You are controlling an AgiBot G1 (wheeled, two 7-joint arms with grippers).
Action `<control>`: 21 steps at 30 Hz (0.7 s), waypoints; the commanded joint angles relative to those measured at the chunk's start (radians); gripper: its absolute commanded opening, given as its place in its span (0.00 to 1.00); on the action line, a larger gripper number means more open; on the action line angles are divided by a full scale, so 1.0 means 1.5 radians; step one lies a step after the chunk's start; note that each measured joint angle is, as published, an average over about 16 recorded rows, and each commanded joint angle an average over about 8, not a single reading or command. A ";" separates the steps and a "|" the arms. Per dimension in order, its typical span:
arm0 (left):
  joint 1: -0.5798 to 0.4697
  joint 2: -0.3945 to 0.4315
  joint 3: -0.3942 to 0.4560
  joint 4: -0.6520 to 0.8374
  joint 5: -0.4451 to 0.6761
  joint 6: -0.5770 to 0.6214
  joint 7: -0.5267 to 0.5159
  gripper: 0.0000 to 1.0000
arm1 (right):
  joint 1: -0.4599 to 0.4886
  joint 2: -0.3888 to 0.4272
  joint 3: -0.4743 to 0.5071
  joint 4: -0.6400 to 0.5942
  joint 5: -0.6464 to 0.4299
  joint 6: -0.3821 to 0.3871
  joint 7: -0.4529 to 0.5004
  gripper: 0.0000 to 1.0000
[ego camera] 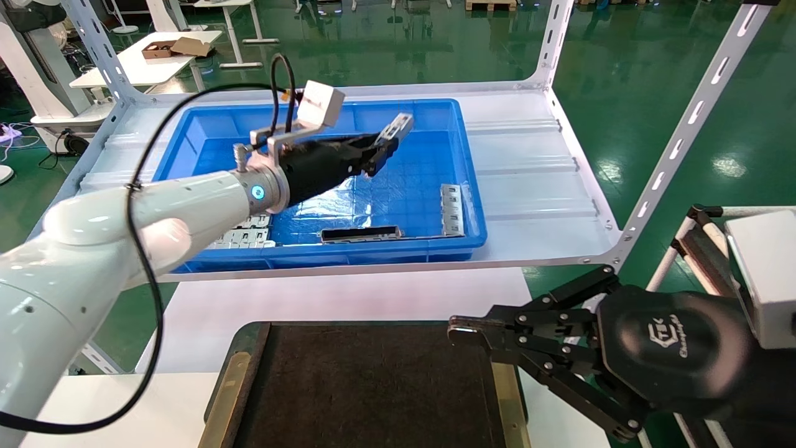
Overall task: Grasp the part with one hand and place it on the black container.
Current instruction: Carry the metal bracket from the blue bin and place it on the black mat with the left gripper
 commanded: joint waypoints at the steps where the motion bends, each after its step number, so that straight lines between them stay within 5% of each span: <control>1: -0.003 -0.006 -0.010 -0.001 -0.015 0.022 0.015 0.00 | 0.000 0.000 0.000 0.000 0.000 0.000 0.000 0.00; 11: 0.028 -0.113 -0.043 -0.096 -0.073 0.198 0.019 0.00 | 0.000 0.000 -0.001 0.000 0.000 0.000 0.000 0.00; 21: 0.133 -0.273 -0.055 -0.352 -0.122 0.258 -0.061 0.00 | 0.000 0.000 -0.001 0.000 0.001 0.000 0.000 0.00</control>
